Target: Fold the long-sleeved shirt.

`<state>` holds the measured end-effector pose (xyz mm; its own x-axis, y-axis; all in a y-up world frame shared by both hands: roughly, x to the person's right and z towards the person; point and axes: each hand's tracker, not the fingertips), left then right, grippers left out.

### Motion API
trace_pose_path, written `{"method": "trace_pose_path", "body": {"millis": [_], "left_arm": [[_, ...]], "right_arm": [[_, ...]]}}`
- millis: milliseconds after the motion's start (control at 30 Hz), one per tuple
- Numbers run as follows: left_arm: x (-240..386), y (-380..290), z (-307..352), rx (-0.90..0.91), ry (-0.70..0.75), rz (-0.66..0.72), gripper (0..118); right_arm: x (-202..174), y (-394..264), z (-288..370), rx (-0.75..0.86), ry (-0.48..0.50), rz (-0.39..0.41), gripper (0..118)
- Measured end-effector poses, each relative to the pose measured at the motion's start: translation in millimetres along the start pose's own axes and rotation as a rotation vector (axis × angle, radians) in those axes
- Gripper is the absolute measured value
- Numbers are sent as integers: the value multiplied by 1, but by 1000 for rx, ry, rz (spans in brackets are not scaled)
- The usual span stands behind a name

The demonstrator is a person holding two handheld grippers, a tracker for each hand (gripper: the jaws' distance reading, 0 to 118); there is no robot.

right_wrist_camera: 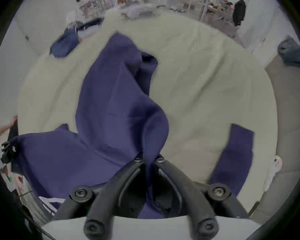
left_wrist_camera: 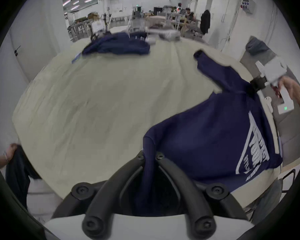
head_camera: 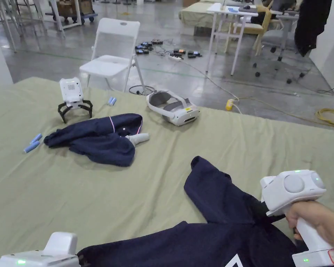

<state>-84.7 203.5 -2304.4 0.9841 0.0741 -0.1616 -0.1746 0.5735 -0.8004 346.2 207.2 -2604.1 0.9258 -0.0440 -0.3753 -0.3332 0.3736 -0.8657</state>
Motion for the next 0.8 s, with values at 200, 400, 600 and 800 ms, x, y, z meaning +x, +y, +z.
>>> {"method": "trace_pose_path", "body": {"millis": [200,400,600,800], "left_arm": [[13,121,47,214,-35,-128,8],[65,270,118,477,-112,-164,8],[102,409,182,605,-302,-8,8],[118,443,197,755,-179,-148,8]], "right_arm": [[45,-7,189,275,-100,-34,5],[81,20,353,565,-185,-64,5],[96,81,456,749,-390,-54,5],[93,121,518,878,-532,-86,5]]}}
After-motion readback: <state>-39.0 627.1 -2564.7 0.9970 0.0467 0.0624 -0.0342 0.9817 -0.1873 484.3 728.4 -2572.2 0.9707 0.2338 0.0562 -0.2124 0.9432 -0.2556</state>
